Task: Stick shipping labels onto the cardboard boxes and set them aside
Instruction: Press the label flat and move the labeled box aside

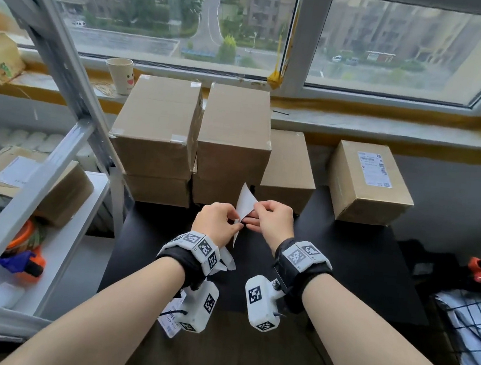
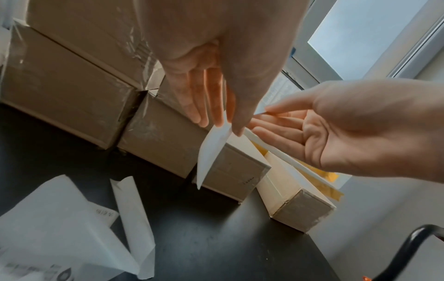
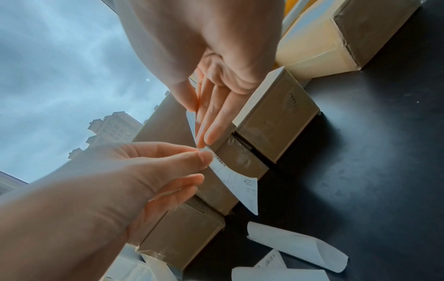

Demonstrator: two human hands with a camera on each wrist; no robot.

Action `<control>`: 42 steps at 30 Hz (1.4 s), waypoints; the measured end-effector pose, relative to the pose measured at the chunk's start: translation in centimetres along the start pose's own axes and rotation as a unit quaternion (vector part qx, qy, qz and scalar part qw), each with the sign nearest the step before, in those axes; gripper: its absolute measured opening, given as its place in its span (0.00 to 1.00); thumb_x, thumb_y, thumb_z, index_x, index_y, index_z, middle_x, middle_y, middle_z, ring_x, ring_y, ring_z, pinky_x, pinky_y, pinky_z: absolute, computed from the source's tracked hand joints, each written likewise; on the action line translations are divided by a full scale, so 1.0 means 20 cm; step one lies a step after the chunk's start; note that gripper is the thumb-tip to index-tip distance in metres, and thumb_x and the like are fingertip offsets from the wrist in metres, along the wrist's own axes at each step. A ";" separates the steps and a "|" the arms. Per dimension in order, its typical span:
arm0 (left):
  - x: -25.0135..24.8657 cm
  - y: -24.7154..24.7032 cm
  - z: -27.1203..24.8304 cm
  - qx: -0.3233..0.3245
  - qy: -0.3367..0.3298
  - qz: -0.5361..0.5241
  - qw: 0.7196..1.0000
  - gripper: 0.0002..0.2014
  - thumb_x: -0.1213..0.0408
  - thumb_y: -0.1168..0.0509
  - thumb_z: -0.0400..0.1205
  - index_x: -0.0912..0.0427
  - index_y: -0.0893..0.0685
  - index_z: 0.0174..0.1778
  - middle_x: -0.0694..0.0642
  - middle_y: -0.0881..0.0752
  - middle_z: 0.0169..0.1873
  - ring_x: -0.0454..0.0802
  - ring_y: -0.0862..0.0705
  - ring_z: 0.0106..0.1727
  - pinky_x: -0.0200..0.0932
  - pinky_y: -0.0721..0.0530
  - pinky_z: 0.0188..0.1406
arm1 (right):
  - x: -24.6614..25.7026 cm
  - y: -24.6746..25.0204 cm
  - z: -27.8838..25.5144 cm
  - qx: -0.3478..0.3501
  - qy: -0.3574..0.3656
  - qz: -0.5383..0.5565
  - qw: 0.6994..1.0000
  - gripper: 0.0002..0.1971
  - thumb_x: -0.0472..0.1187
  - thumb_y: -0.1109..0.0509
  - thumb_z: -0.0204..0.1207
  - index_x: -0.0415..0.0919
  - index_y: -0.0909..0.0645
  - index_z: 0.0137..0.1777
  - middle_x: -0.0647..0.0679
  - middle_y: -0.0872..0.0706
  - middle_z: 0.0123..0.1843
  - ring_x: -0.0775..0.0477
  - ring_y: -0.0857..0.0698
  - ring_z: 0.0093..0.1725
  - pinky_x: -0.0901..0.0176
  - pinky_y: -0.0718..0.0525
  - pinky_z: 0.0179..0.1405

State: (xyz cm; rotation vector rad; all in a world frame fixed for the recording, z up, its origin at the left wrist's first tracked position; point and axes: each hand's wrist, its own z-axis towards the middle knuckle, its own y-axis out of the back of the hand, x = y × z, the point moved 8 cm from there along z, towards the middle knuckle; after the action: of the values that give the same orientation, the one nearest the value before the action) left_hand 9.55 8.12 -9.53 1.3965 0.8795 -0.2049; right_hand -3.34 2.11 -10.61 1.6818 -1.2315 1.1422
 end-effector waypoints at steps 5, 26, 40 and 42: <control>-0.10 0.02 -0.01 -0.008 -0.017 -0.007 1.000 0.04 0.58 0.31 0.75 0.53 0.11 0.41 0.48 0.10 0.41 0.47 0.12 0.46 0.43 0.16 0.51 | 0.07 0.07 -0.04 -0.013 0.015 0.014 1.000 0.10 0.34 0.39 0.82 0.34 0.20 0.41 0.37 0.13 0.40 0.47 0.11 0.36 0.62 0.11 0.35; -0.29 -0.18 0.14 0.055 0.024 -0.279 0.958 0.09 0.73 0.32 0.78 0.58 0.18 0.33 0.65 0.13 0.43 0.62 0.12 0.47 0.59 0.13 0.53 | 0.02 0.53 0.06 -0.095 0.056 -0.153 0.982 0.05 0.42 0.24 0.72 0.44 0.17 0.43 0.46 0.12 0.46 0.45 0.12 0.50 0.45 0.14 0.56; -0.56 -0.34 0.54 -0.044 0.093 -0.226 0.969 0.09 0.70 0.28 0.74 0.53 0.19 0.36 0.54 0.14 0.38 0.52 0.13 0.43 0.49 0.13 0.52 | 0.20 0.76 0.66 -0.023 0.088 -0.156 0.984 0.05 0.40 0.25 0.74 0.44 0.18 0.38 0.48 0.13 0.39 0.47 0.13 0.41 0.60 0.15 0.41; -0.55 -0.33 0.59 -0.069 0.119 -0.227 0.964 0.09 0.70 0.28 0.74 0.52 0.19 0.36 0.53 0.14 0.38 0.53 0.13 0.44 0.48 0.13 0.51 | 0.22 0.74 0.75 -0.001 0.079 -0.145 0.986 0.06 0.39 0.25 0.73 0.44 0.18 0.37 0.48 0.14 0.37 0.48 0.14 0.40 0.59 0.14 0.41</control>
State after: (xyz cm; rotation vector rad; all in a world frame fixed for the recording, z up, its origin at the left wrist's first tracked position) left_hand 2.89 -7.94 -8.48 1.0873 1.3860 -0.3193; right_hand -13.64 -16.89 -10.52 1.6694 -0.8569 1.0700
